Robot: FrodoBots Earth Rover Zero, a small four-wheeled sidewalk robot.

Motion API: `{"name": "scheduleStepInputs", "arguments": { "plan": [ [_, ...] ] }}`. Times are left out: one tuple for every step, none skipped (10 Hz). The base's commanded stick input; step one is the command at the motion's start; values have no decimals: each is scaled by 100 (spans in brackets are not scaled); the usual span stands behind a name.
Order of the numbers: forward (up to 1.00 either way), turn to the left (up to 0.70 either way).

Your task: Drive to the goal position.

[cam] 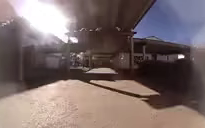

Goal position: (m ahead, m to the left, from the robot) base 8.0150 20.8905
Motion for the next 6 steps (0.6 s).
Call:
{"name": "scheduleStepInputs", "arguments": {
  "plan": [
    [100, 1],
    [100, 1],
    [100, 1],
    [100, 1],
    [100, 1],
    [100, 1]
  ]
}}
